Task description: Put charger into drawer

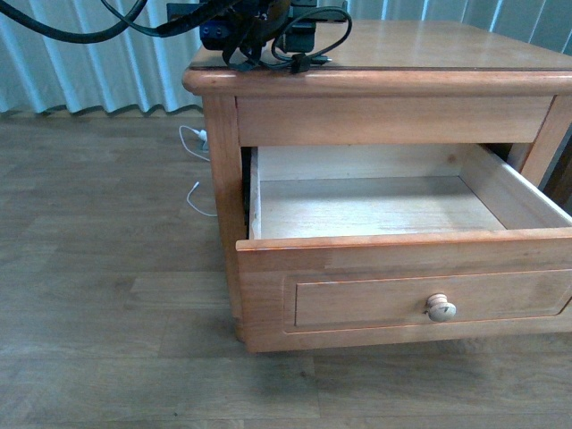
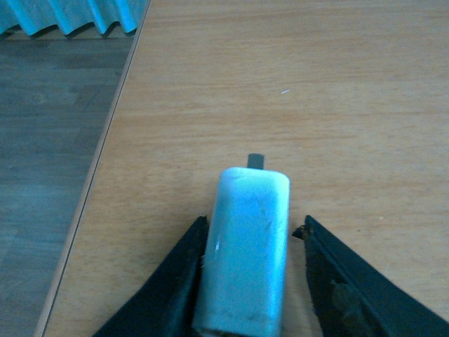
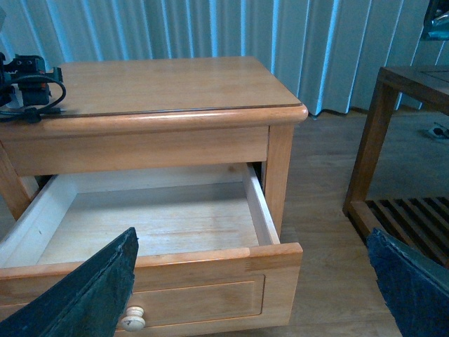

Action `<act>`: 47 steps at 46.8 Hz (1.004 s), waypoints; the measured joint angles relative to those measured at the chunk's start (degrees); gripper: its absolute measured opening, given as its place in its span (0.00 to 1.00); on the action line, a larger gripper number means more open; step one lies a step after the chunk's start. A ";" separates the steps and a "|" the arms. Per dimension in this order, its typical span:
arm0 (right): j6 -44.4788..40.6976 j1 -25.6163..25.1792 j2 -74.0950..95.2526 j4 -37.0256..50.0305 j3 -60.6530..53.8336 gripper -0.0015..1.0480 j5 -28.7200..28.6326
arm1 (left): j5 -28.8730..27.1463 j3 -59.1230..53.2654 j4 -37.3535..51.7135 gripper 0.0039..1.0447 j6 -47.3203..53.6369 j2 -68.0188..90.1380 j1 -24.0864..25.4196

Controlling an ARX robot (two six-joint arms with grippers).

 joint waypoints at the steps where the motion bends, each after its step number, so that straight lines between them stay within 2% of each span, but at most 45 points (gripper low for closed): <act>1: 0.00 0.00 0.00 0.00 0.00 0.92 0.00 | 0.02 -0.87 0.48 0.37 -0.11 -0.37 0.00; 3: 0.00 0.00 0.00 0.00 0.00 0.92 0.00 | 0.02 -2.64 1.46 0.28 -0.11 -1.29 0.00; 6: 0.00 0.00 0.00 0.00 0.00 0.92 0.00 | 0.26 -5.55 3.19 0.22 -0.35 -3.19 -0.04; 18: 0.00 0.00 0.00 0.00 0.00 0.92 0.00 | 2.16 -17.62 10.75 0.22 -0.94 -13.51 -1.84; 32: 0.00 0.00 0.00 0.00 0.00 0.92 0.00 | 5.68 -33.88 17.73 0.22 -4.46 -22.58 -7.65; 47: 0.00 0.00 0.00 0.00 0.00 0.92 0.00 | 5.81 -35.54 18.62 0.22 -7.87 -16.98 -11.87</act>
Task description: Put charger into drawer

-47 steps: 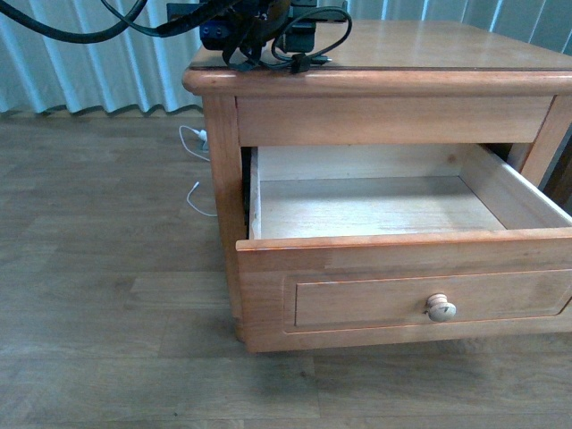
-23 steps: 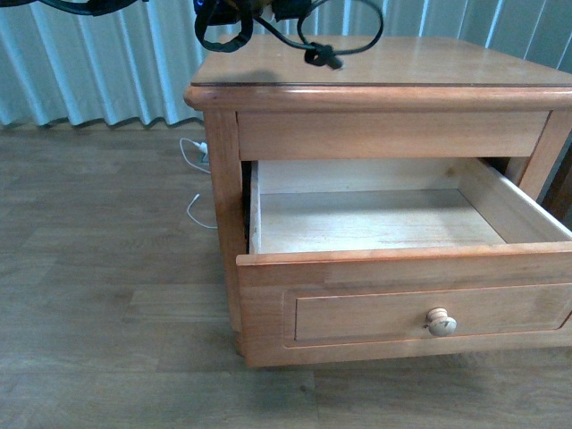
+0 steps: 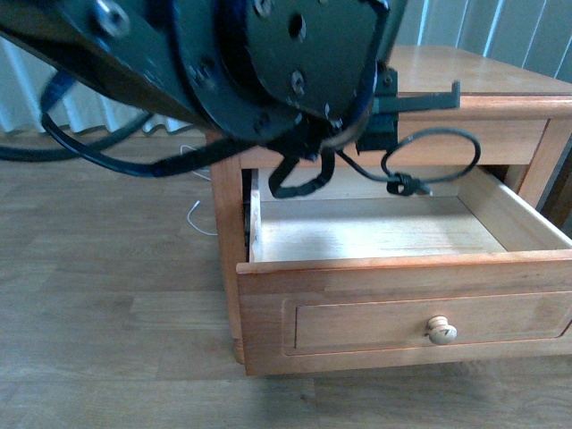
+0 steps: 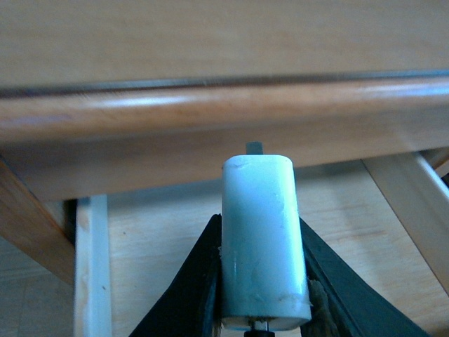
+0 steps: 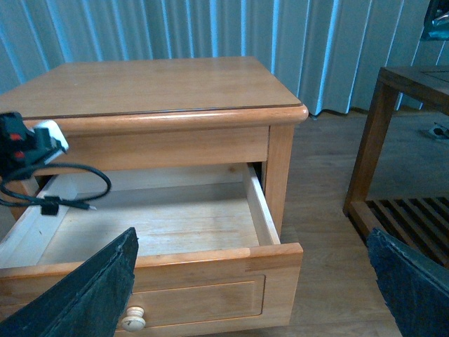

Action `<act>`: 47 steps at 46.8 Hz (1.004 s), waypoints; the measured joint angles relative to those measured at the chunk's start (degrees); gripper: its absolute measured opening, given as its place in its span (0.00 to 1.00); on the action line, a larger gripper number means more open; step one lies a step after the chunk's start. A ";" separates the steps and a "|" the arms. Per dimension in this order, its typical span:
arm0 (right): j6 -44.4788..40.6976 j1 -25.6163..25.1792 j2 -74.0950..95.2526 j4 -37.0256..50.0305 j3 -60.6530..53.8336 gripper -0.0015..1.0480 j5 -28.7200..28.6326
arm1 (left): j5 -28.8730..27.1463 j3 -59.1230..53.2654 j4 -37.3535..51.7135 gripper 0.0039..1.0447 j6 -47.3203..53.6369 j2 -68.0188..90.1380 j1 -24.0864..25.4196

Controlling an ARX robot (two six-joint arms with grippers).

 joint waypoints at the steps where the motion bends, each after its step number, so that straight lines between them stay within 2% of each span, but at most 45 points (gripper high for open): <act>1: 0.00 0.00 0.00 0.00 0.00 0.92 0.00 | -0.04 0.46 -0.07 0.22 -0.20 1.18 -0.13; 19: 0.00 0.00 0.00 0.00 0.00 0.92 0.00 | -0.94 10.71 -4.37 0.22 -4.31 10.93 -0.13; 32: 0.00 0.00 0.00 0.00 0.00 0.92 -0.02 | -1.60 10.95 -3.52 0.62 -3.69 11.28 0.26; 37: 0.00 0.00 0.00 0.00 0.00 0.92 0.00 | -1.81 8.22 -1.73 0.78 -2.49 9.25 0.52; 41: 0.00 0.00 0.00 0.00 0.00 0.92 0.00 | -1.73 3.72 0.83 0.95 -0.79 4.90 1.03; 47: 0.00 0.00 0.00 0.00 0.00 0.92 0.00 | -1.22 -3.13 3.91 0.94 2.32 -3.89 2.38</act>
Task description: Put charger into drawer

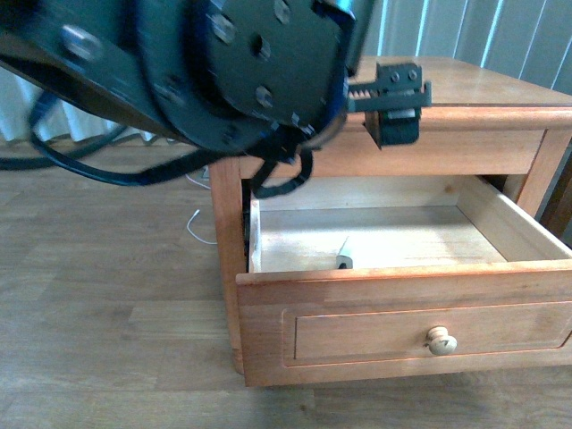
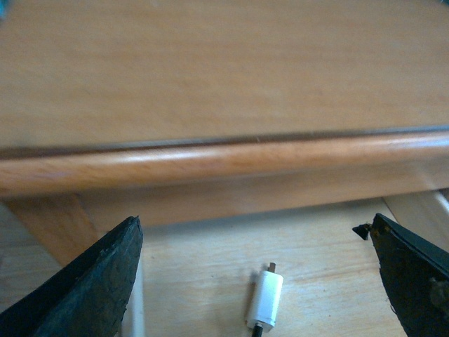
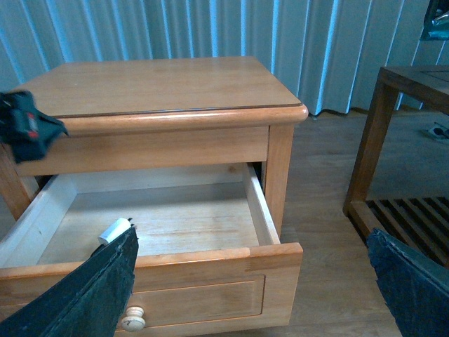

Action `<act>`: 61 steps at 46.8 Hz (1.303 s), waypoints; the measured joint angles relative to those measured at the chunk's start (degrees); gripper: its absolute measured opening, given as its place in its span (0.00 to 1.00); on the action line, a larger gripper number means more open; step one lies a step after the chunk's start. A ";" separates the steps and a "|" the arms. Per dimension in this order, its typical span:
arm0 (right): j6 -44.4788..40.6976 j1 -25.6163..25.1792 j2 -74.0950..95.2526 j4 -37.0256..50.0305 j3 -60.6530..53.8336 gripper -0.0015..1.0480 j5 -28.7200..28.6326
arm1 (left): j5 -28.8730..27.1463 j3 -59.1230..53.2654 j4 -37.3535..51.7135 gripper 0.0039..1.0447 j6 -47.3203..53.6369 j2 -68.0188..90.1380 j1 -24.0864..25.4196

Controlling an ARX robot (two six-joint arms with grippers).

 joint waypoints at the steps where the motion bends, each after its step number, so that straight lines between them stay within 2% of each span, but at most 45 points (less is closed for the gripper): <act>1: 0.00 0.00 0.00 0.00 0.00 0.92 0.00 | 0.17 -1.20 0.46 0.95 0.42 -1.55 0.31; 10: 0.00 0.00 0.00 0.00 0.00 0.92 0.00 | 0.33 -16.76 2.60 0.95 3.63 -21.03 4.87; 19: 0.00 0.00 0.00 0.00 0.00 0.92 -0.02 | 1.38 -30.38 0.17 0.95 3.65 -39.87 10.62; 27: 0.00 0.00 0.00 0.00 0.00 0.92 -0.02 | 3.06 -43.23 -10.19 0.95 3.19 -63.17 18.82; 32: 0.00 0.00 0.00 0.00 0.00 0.92 -0.02 | 6.75 -48.85 -18.93 0.95 1.49 -76.85 24.63; 37: 0.00 0.00 0.00 0.00 0.00 0.92 0.00 | 10.95 -55.25 -30.12 0.95 -2.32 -94.29 34.62; 46: 0.00 0.00 0.00 0.00 0.00 0.92 0.00 | 11.91 -55.76 -30.67 0.95 -3.63 -96.83 35.87; 48: 0.00 0.00 0.00 0.00 0.00 0.92 -0.02 | 16.28 -57.00 -28.11 0.87 -0.28 -98.09 35.30; 50: 0.00 0.00 0.00 0.00 0.00 0.92 0.00 | 23.02 -59.12 -25.94 0.76 6.01 -100.15 34.40; 53: 0.00 0.00 0.00 0.00 0.00 0.92 -0.02 | 24.20 -60.52 -25.29 0.66 9.35 -101.11 33.97; 61: 0.00 0.00 -0.04 0.00 0.00 0.92 -0.02 | 23.78 -64.85 -24.02 0.28 13.25 -103.60 34.01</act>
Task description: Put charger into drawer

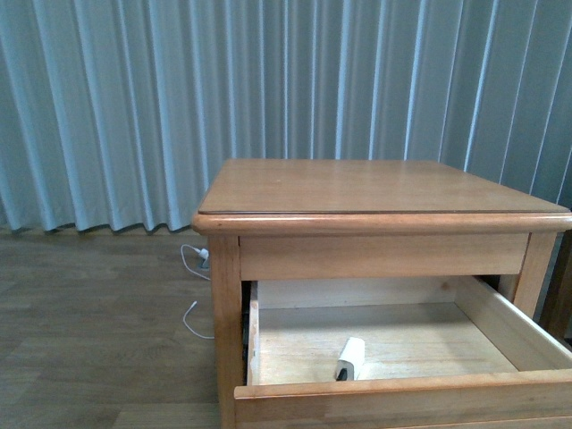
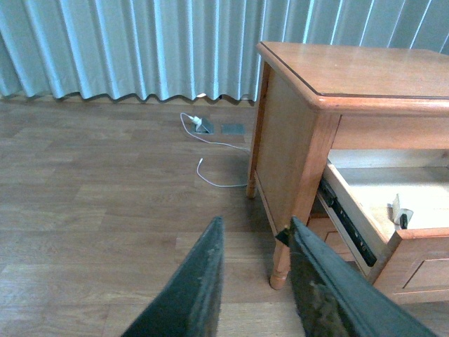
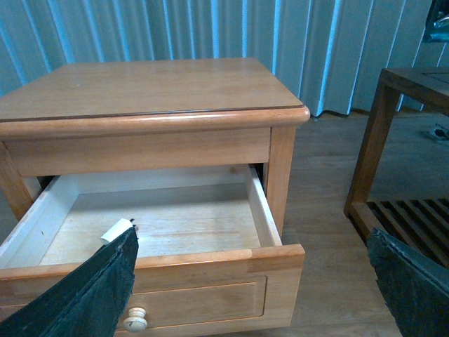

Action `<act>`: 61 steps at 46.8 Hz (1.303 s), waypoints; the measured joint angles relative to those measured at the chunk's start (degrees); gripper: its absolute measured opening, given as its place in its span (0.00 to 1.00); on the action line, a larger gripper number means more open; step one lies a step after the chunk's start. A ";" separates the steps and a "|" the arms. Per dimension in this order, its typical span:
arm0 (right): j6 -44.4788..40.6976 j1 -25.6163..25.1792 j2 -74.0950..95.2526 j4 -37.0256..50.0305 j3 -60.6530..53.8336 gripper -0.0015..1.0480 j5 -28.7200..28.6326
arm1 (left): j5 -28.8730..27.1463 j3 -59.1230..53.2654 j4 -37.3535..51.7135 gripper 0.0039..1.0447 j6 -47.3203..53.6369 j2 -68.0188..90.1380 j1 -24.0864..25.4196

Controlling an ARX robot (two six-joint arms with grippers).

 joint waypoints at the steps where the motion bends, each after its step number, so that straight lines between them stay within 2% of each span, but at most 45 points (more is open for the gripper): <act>1: 0.00 0.00 0.00 0.00 0.00 0.92 0.02 | 0.00 -0.35 0.13 0.23 0.15 -0.28 0.00; 6: 0.00 0.00 0.00 0.00 0.00 0.92 0.00 | -0.04 -1.79 0.44 0.03 0.33 -1.33 0.00; 51: 0.00 0.00 0.00 0.00 0.00 0.92 0.02 | 0.00 -7.34 1.53 0.04 0.79 -6.51 0.00; 54: 0.00 0.00 0.00 -0.02 0.00 0.92 0.02 | 0.00 -7.34 1.53 0.17 0.79 -6.51 0.00; 59: -1.66 0.28 3.39 -19.15 5.70 0.92 1.51 | 0.00 -7.34 1.53 0.43 0.79 -6.51 0.00; 61: -1.64 0.26 5.68 -22.08 6.86 0.92 0.22 | -0.02 -7.34 1.53 0.51 0.81 -6.54 0.00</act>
